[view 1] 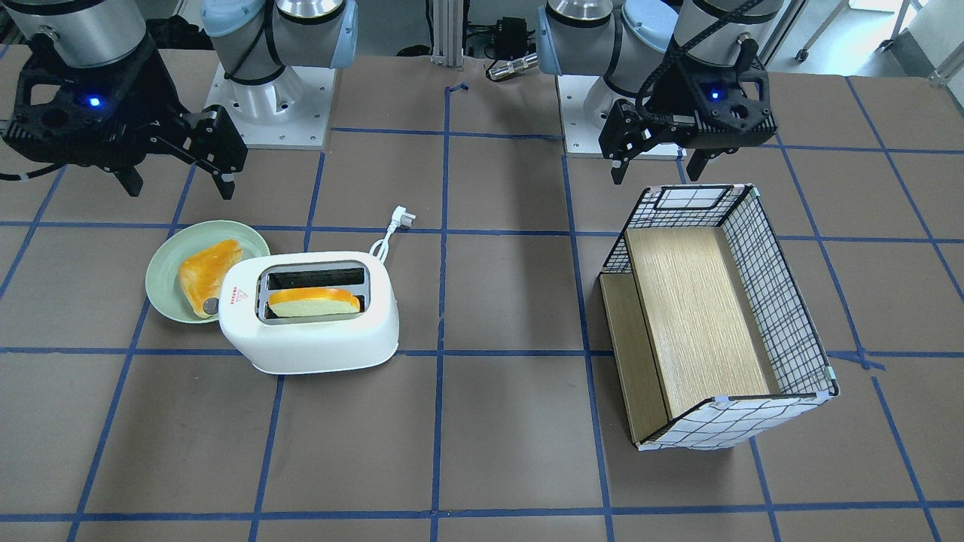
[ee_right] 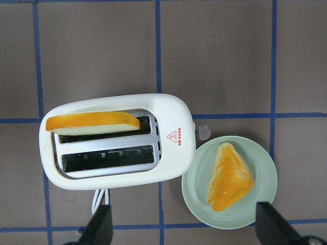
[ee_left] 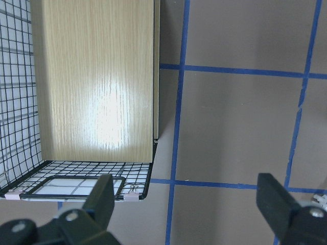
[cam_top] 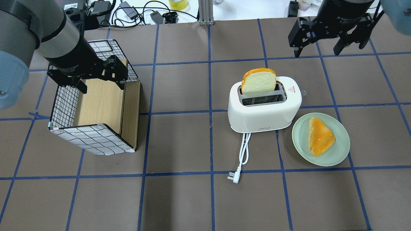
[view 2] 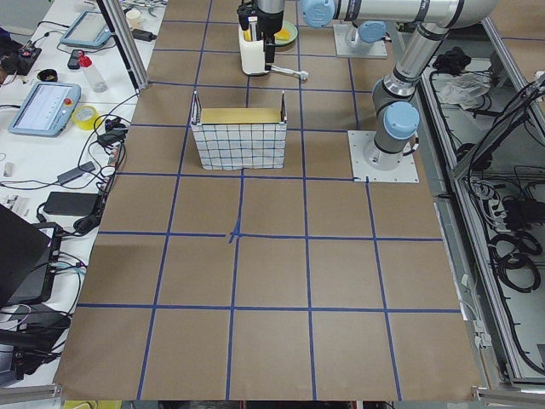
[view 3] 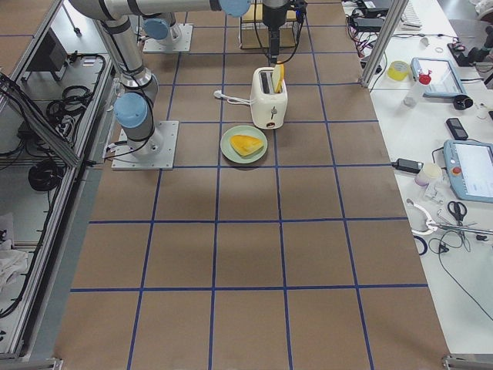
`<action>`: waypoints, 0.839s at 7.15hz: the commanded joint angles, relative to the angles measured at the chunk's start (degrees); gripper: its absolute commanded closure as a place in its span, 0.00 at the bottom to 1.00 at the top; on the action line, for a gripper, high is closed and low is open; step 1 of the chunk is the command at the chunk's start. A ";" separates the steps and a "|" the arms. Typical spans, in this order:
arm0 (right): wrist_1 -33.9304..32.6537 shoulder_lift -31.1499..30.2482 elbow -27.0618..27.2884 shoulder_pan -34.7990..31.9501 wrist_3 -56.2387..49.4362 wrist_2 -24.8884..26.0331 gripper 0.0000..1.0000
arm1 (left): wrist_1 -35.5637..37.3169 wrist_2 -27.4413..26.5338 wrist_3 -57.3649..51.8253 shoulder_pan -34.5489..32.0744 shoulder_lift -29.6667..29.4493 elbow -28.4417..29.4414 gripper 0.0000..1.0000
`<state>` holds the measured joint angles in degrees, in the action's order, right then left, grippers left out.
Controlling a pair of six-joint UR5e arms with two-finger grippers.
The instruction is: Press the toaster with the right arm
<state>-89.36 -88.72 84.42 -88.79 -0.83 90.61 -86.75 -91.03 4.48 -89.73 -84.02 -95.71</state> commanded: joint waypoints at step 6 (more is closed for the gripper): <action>0.15 0.39 0.13 -0.34 1.71 -2.99 0.00 | 0.00 -0.02 0.00 0.00 0.00 0.00 0.00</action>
